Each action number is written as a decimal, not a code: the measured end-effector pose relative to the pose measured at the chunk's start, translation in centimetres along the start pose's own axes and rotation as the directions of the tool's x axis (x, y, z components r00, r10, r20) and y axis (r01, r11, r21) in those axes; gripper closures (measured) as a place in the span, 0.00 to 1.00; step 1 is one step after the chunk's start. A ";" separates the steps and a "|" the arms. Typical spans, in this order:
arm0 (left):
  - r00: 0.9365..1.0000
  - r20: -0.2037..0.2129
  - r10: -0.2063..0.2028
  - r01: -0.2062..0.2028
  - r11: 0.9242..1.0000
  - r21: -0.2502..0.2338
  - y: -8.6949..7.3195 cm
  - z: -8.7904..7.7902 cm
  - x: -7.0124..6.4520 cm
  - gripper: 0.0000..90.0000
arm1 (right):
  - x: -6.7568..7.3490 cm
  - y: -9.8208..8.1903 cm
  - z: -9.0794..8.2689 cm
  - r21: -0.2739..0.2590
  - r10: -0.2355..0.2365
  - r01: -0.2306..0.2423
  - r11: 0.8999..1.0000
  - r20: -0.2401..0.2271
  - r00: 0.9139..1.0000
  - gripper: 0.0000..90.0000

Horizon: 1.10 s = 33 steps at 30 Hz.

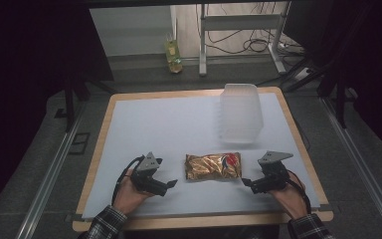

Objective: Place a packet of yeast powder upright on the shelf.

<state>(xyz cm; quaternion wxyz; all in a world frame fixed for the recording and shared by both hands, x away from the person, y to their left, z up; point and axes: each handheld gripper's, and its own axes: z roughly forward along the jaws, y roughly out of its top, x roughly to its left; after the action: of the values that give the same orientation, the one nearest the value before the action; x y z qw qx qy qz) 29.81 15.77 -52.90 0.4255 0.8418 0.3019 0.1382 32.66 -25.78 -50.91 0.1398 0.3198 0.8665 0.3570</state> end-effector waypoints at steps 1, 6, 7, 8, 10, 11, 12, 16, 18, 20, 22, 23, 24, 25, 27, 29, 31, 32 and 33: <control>1.000 -0.009 0.007 -0.007 1.000 0.005 0.0 0.0 0.0 0.06 | 0.0 0.0 -0.1 -0.007 -0.005 0.005 1.000 -0.008 1.000 0.04; 1.000 -0.016 0.010 -0.010 1.000 0.009 0.0 0.1 0.0 0.09 | 0.2 -0.2 -0.1 0.008 -0.065 0.065 0.998 0.009 0.998 0.03; 1.000 -0.018 0.016 -0.015 1.000 0.014 0.0 0.1 0.0 0.09 | 0.2 -0.2 0.0 0.014 -0.066 0.066 0.998 0.007 0.998 0.03; 1.000 -0.019 0.017 -0.017 1.000 0.014 0.0 0.1 -0.1 0.09 | 0.3 -0.2 0.0 0.017 -0.065 0.065 0.998 0.000 0.998 0.03; 1.000 -0.019 0.018 -0.017 1.000 0.015 0.0 0.1 -0.1 0.10 | 0.4 -0.2 0.1 0.021 -0.065 0.065 0.998 -0.007 0.998 0.03; 1.000 -0.019 0.017 -0.017 1.000 0.016 0.0 0.1 -0.1 0.10 | 0.4 -0.2 0.1 0.021 -0.065 0.065 0.998 -0.007 0.998 0.03; 1.000 -0.019 0.017 -0.016 1.000 0.016 0.0 0.1 0.0 0.11 | 0.3 -0.2 0.2 0.029 -0.068 0.069 0.997 -0.011 0.998 0.03; 1.000 -0.021 0.000 0.000 1.000 0.011 0.0 0.0 0.1 0.13 | 0.3 -0.3 0.2 0.033 -0.077 0.077 0.996 -0.013 0.997 0.03; 1.000 -0.020 -0.003 0.003 1.000 0.010 0.0 0.0 0.2 0.15 | 0.3 -0.3 0.2 0.034 -0.078 0.078 0.996 -0.012 0.997 0.03; 1.000 -0.019 -0.006 0.007 1.000 0.012 0.0 0.0 0.2 0.15 | 0.3 -0.3 0.2 0.038 -0.073 0.074 0.997 -0.010 0.997 0.03; 1.000 -0.019 -0.007 0.007 1.000 0.014 0.1 0.0 0.2 0.19 | 0.3 -0.3 0.2 0.041 -0.075 0.075 0.996 -0.008 0.997 0.03; 1.000 -0.022 -0.007 0.007 1.000 0.011 0.2 0.0 0.1 0.20 | 0.3 -0.3 0.2 0.045 -0.073 0.073 0.996 -0.007 0.997 0.03; 1.000 -0.022 -0.007 0.007 1.000 0.011 0.2 0.0 0.1 0.21 | 0.3 -0.3 0.2 0.046 -0.072 0.072 0.996 -0.005 0.997 0.03; 1.000 -0.018 -0.008 0.008 1.000 0.002 0.3 0.0 0.1 0.23 | 0.4 -0.3 0.2 0.047 -0.072 0.072 0.996 -0.002 0.997 0.03; 1.000 -0.015 -0.005 0.005 1.000 -0.007 0.5 -0.1 0.0 0.25 | 0.4 -0.3 0.1 0.045 -0.069 0.069 0.997 0.000 0.998 0.03; 1.000 -0.011 -0.004 0.004 1.000 -0.011 0.6 -0.1 -0.1 0.29 | 0.4 -0.3 0.0 0.042 -0.063 0.063 0.997 -0.001 0.998 0.03; 1.000 -0.004 0.002 -0.002 1.000 -0.020 0.9 -0.1 -0.2 0.33 | 0.4 -0.3 0.0 0.041 -0.068 0.068 0.997 0.003 0.998 0.03; 1.000 -0.004 0.002 -0.002 1.000 -0.020 0.9 -0.1 -0.2 0.35 | 0.4 -0.3 0.0 0.041 -0.068 0.068 0.997 0.003 0.998 0.03; 1.000 -0.003 0.004 -0.004 1.000 -0.022 1.0 -0.1 -0.3 0.35 | 0.4 -0.3 -0.1 0.040 -0.068 0.068 0.997 0.002 0.998 0.03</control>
<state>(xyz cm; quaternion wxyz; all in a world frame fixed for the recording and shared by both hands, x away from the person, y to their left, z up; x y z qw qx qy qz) 29.92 15.21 -52.04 0.4341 0.8376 0.2991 0.1437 32.23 -25.72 -51.05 0.1469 0.2934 0.8836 0.3339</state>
